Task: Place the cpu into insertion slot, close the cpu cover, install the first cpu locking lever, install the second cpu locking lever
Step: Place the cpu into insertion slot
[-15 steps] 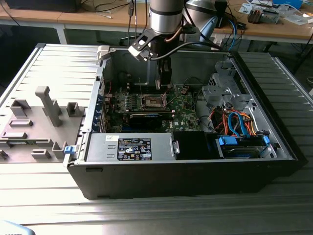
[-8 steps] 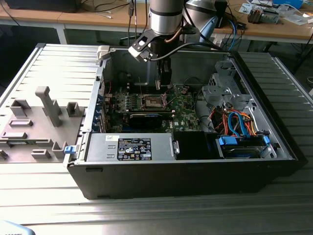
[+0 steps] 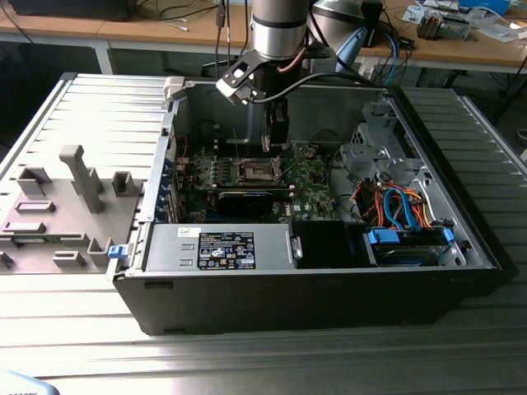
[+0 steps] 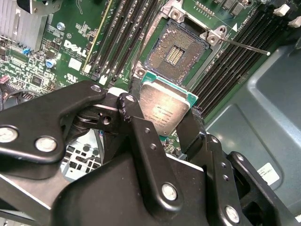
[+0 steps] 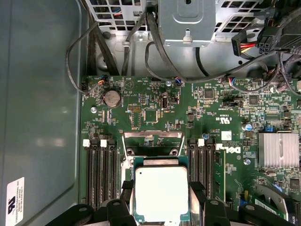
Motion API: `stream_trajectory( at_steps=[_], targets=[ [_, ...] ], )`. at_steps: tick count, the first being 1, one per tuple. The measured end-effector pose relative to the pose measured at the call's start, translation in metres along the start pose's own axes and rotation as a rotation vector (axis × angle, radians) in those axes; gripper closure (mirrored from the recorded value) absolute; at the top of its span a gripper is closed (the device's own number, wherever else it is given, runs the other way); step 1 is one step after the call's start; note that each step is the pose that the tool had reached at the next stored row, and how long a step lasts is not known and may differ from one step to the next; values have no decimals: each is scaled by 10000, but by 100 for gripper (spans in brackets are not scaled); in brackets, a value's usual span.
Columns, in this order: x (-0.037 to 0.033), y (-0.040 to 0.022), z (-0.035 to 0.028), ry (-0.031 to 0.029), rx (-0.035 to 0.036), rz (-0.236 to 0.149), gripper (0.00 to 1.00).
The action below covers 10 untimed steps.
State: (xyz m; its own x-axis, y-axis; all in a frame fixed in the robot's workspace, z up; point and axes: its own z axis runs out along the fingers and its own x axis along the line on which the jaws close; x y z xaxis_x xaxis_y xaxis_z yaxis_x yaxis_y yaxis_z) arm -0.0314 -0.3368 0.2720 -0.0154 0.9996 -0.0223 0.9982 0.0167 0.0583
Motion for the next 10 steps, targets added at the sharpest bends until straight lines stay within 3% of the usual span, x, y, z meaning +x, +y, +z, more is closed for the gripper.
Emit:
stream_trajectory(
  at_steps=[10],
  targets=[
    [1, -2, 29, 0, 0, 0, 45]
  ],
)
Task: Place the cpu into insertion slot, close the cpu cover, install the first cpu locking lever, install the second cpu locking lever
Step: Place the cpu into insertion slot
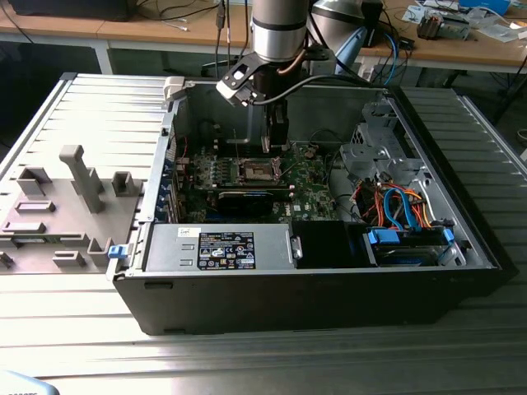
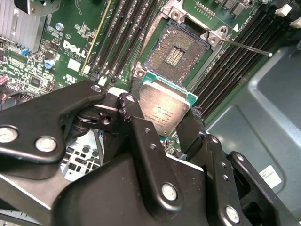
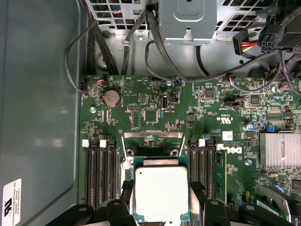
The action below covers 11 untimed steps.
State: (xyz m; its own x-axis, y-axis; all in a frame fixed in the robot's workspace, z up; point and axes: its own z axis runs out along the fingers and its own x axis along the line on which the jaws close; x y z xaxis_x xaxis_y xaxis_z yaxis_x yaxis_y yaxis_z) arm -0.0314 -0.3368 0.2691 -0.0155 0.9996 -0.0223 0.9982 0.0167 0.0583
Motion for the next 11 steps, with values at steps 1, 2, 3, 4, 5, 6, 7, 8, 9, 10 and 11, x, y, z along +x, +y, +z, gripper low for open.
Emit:
stream_trajectory(
  at_steps=[1, 2, 3, 4, 5, 6, 7, 8, 9, 10, 11],
  targets=[
    [0, 0, 5, 0, 0, 0, 45],
    [0, -1, 8, 0, 0, 0, 45],
    [0, -1, 10, -1, 0, 0, 45],
    [0, -1, 11, 0, 0, 0, 45],
    [0, -1, 13, 0, 0, 0, 45],
    [0, -1, 15, 0, 0, 0, 45],
    [0, -1, 17, 0, 0, 0, 45],
    [0, -1, 18, 0, 0, 0, 45],
    [1, -1, 21, 0, 0, 0, 45],
    [1, -1, 23, 0, 0, 0, 45],
    [1, -1, 26, 0, 0, 0, 45]
  ],
)
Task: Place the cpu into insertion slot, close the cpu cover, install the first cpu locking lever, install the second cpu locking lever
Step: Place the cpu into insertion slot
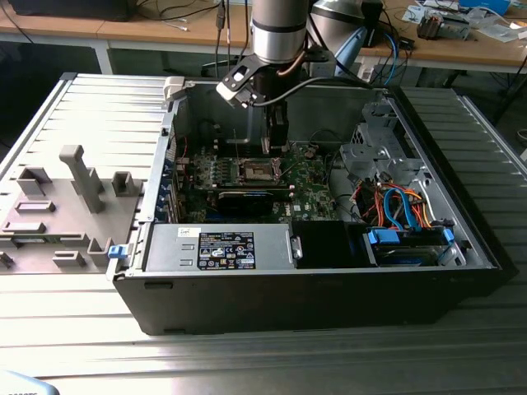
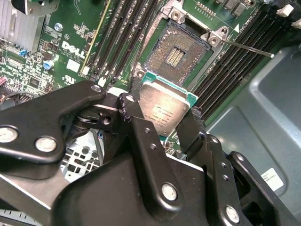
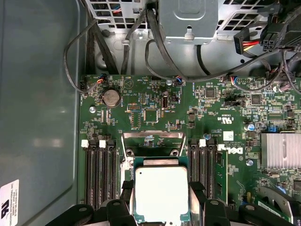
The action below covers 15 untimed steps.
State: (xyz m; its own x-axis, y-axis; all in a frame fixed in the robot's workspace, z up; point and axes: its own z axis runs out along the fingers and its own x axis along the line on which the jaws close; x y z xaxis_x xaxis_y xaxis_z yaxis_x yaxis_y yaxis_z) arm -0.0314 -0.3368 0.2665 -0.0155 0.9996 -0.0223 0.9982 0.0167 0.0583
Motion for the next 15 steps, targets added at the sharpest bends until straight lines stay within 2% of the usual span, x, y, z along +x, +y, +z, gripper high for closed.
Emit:
stream_trajectory(
  at_steps=[15],
  targets=[
    [1, -2, 32, -1, 0, 0, 45]
  ],
)
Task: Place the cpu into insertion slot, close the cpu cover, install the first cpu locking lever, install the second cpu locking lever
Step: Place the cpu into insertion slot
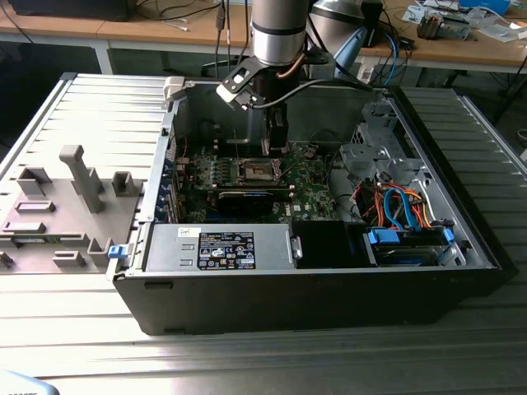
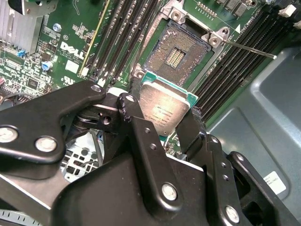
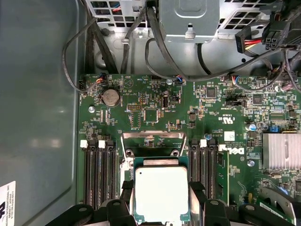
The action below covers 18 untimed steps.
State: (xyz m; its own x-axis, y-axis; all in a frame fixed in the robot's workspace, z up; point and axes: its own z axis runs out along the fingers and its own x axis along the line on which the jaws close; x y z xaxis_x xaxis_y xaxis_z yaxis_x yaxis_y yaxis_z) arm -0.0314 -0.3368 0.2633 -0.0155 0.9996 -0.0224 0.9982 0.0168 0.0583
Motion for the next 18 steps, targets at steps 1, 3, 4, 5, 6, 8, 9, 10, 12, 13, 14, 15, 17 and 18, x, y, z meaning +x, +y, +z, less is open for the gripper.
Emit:
stream_trajectory(
  at_steps=[1, 3, 4, 5, 6, 8, 9, 10, 12, 13, 14, 15, 17, 18],
  targets=[
    [0, 0, 2, 1, 0, 1, 45],
    [0, -1, 11, 1, 0, 0, 45],
    [1, -1, 17, 1, 0, 0, 45],
    [1, -1, 20, 1, 0, 0, 45],
    [1, -2, 30, 1, 0, 0, 45],
    [1, -2, 42, 1, 0, 0, 45],
    [1, -3, 44, 1, 0, 0, 45],
    [1, -3, 46, 1, 0, 0, 45],
    [1, -3, 48, 1, 0, 0, 45],
    [1, -3, 51, 1, 0, 1, 45],
    [1, -3, 53, 0, 0, 0, 45],
    [1, -3, 54, 1, 0, 1, 45],
    [1, -3, 58, 0, -1, 0, 45],
    [2, -4, 61, 1, 0, 0, 45]
  ],
)
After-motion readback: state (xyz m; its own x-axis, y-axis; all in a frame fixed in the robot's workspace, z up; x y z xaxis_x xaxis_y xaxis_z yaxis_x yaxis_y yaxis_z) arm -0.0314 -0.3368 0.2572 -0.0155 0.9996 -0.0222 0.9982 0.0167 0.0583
